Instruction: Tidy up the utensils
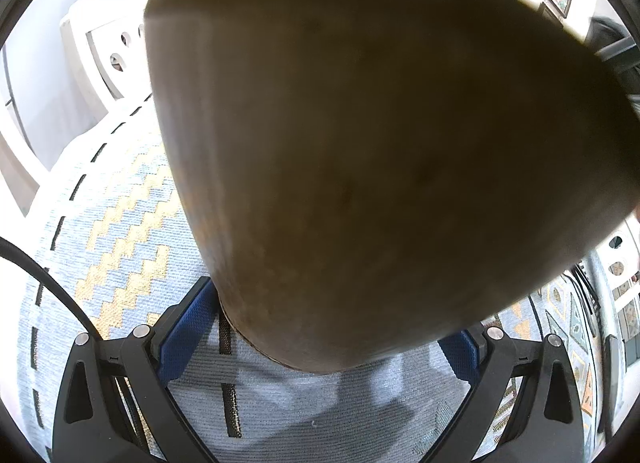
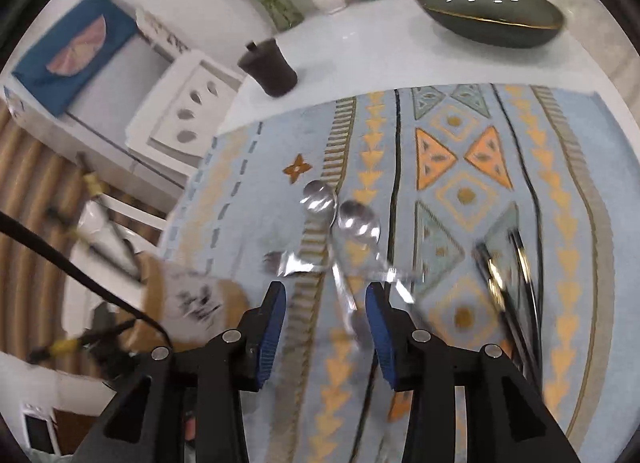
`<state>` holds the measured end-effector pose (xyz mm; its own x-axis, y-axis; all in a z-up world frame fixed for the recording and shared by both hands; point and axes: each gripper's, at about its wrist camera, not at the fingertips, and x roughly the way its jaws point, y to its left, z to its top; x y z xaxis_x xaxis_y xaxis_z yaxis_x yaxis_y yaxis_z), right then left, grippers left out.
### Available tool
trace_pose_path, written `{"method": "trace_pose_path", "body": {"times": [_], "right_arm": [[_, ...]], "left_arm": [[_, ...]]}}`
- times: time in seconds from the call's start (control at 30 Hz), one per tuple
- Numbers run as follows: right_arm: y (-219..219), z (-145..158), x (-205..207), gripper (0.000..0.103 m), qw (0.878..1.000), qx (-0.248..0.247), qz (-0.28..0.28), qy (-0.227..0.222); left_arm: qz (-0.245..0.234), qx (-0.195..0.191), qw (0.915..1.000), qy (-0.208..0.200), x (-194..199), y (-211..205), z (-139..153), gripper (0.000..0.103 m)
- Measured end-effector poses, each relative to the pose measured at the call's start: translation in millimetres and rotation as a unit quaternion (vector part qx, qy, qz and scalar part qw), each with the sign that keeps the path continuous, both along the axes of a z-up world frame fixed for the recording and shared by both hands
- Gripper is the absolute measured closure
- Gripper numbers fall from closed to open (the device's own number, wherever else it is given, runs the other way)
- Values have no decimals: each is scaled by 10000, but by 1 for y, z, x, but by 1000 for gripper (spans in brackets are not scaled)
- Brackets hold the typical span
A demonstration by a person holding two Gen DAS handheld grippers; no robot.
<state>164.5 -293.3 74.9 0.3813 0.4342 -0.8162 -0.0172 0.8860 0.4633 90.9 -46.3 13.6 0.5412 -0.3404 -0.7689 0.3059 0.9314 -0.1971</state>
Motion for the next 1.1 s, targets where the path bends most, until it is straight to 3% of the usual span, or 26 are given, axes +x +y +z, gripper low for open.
{"method": "trace_pose_path", "body": {"times": [0.43, 0.57, 0.7, 0.93, 1.1], "right_arm": [[42, -47, 115, 63, 9879, -724, 1338, 311], [55, -68, 125, 62, 9817, -941, 1581, 489], [72, -67, 119, 63, 9738, -1371, 1810, 150], [90, -51, 103, 97, 9610, -1853, 2024, -336], [91, -38, 88, 101, 9625, -1729, 2068, -299]], "left_arm": [[-3, 8, 10000, 3, 0, 0, 0, 3], [-13, 15, 10000, 8, 0, 0, 0, 2], [-19, 24, 10000, 12, 1, -1, 0, 2], [-24, 34, 10000, 14, 2, -4, -1, 2], [-23, 36, 10000, 13, 2, -3, -1, 2]]}}
